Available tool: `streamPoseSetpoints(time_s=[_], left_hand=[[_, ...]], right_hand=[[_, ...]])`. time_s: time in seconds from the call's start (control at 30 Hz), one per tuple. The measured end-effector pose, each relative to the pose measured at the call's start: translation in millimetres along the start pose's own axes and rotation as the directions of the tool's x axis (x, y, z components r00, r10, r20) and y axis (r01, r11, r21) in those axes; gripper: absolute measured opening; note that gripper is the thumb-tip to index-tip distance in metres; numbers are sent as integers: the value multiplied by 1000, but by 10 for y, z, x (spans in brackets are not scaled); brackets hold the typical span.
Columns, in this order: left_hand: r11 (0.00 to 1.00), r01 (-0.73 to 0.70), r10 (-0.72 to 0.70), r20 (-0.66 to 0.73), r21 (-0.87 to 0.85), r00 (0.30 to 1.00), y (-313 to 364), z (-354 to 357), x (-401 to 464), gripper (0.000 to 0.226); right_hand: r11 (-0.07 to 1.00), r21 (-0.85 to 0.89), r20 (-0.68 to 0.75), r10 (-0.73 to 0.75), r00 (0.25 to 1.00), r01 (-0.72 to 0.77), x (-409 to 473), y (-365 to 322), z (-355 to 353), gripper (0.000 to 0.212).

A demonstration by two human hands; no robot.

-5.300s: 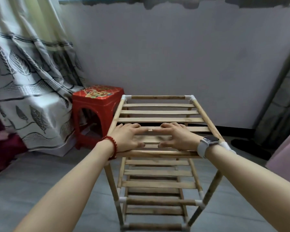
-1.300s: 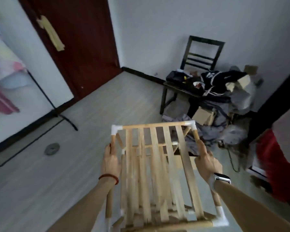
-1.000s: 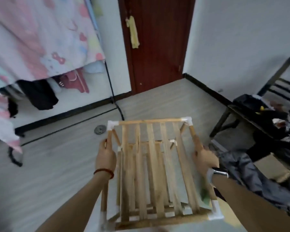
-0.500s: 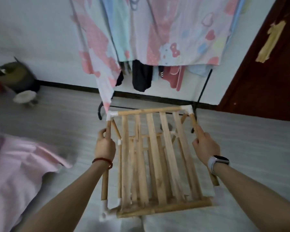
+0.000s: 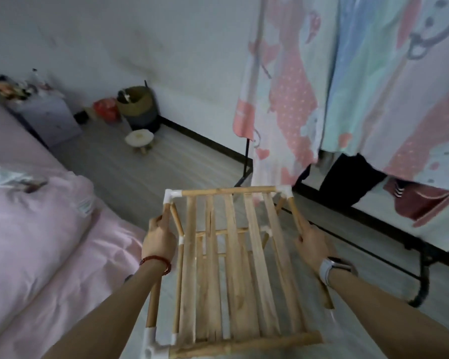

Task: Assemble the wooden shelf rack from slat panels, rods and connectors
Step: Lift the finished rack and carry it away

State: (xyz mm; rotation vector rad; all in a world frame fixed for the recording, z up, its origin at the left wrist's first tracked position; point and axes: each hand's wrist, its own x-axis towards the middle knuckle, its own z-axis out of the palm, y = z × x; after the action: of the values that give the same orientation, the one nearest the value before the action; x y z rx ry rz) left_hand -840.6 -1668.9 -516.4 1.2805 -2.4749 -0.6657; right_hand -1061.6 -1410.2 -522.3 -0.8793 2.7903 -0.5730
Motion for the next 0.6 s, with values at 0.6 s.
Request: streamPoseSetpoints(time_s=[0.6], left_hand=[[966,260,-255,-208,-3,944,-573,-473,4160,69]], right_hand=[[953,51,112,-302,947,298,4733,-2443,625,74]])
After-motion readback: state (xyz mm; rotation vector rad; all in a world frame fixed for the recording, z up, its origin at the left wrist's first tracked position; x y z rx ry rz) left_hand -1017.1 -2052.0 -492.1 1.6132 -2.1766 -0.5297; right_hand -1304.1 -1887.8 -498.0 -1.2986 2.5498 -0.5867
